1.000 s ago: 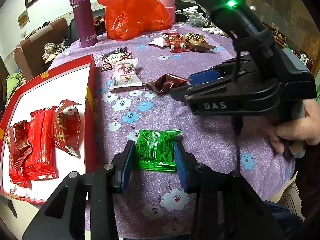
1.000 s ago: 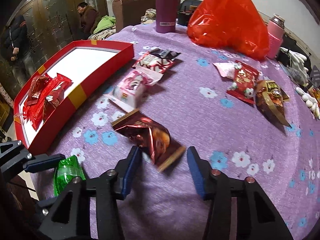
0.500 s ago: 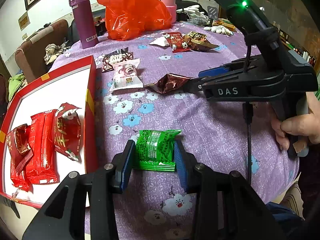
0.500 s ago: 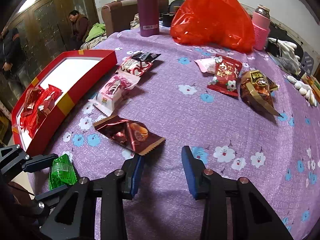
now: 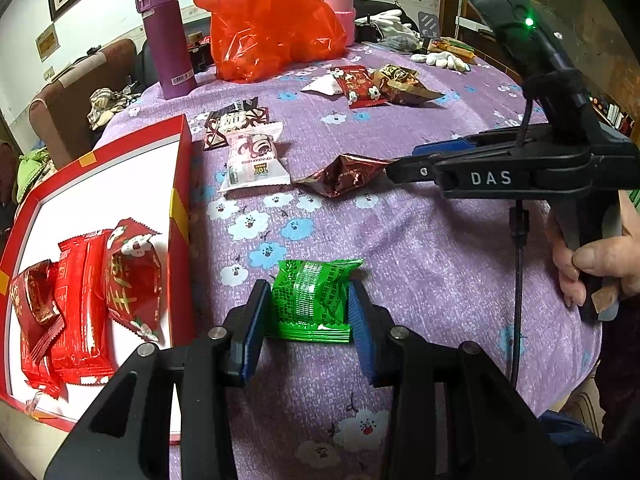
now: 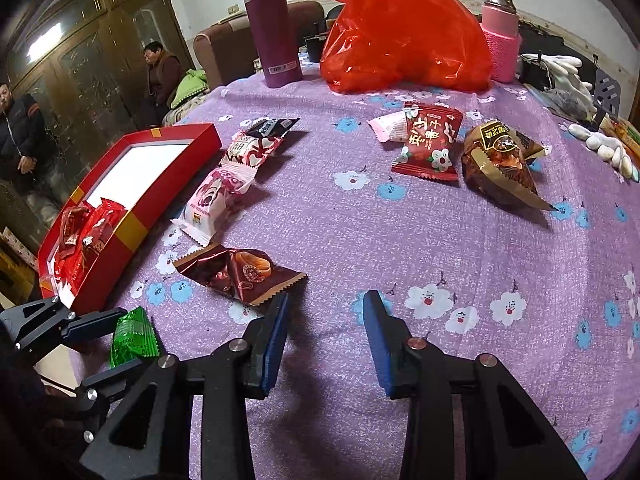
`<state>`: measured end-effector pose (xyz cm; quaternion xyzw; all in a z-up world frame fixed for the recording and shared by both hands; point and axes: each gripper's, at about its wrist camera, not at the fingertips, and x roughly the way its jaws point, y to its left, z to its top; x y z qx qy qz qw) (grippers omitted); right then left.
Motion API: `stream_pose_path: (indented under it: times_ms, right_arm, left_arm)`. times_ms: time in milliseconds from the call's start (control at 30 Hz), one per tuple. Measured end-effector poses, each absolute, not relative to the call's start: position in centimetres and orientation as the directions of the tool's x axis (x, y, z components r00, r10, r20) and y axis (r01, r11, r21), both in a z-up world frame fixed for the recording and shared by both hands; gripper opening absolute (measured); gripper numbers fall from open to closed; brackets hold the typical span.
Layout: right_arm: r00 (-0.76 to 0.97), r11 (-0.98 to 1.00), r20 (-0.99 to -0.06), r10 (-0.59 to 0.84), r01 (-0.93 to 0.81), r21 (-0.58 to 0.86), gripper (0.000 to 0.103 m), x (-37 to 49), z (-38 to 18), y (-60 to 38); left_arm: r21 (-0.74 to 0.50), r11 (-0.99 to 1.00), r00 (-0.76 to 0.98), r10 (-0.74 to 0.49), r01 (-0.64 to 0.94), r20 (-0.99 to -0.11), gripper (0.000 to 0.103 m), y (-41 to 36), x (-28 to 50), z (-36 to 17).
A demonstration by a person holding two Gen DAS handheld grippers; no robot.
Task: Organize snacks
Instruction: 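Grasp the brown MAMY wafer pack with the right gripper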
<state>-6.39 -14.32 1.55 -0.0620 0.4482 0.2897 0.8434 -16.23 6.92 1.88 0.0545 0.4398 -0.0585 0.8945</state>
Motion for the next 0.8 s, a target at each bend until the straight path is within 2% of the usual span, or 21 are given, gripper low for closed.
stream_pose_path:
  times_ms: [67, 233, 367, 433, 533, 800]
  right_arm:
    - [0.426, 0.817, -0.788, 0.444, -0.553, 0.161, 0.042, -6.5, 1.6, -14.3]
    - [0.398, 0.78, -0.779, 0.484, -0.6, 0.178, 0.044, -6.8, 2.1, -13.5]
    - [0.388, 0.745, -0.775, 0.499, -0.649, 0.154, 0.06, -7.2, 2.5, -11.8]
    - [0.368, 0.722, -0.776, 0.512, -0.674, 0.157, 0.06, -7.3, 2.7, -10.8]
    - [0.341, 0.693, -0.77, 0.539, -0.699, 0.175, 0.067, -7.6, 3.0, -10.2]
    - [0.327, 0.665, -0.764, 0.557, -0.726, 0.174, 0.071, -8.7, 4.9, -10.9]
  left_arm:
    - [0.045, 0.987, 0.605, -0.057, 0.152, -0.794, 0.037, 6.9, -16.1, 1.9]
    - [0.045, 0.987, 0.599, -0.057, 0.155, -0.799, 0.037, 7.0, -15.7, 1.9]
    - [0.028, 0.988, 0.593, -0.069, 0.154, -0.803, 0.037, 7.1, -15.4, 2.0]
    - [0.01, 0.988, 0.589, -0.084, 0.155, -0.804, 0.037, 7.3, -15.3, 2.1]
    - [-0.001, 0.987, 0.584, -0.097, 0.162, -0.806, 0.037, 7.4, -15.4, 2.2]
    - [-0.033, 0.983, 0.59, -0.137, 0.183, -0.796, 0.037, 7.8, -16.1, 2.3]
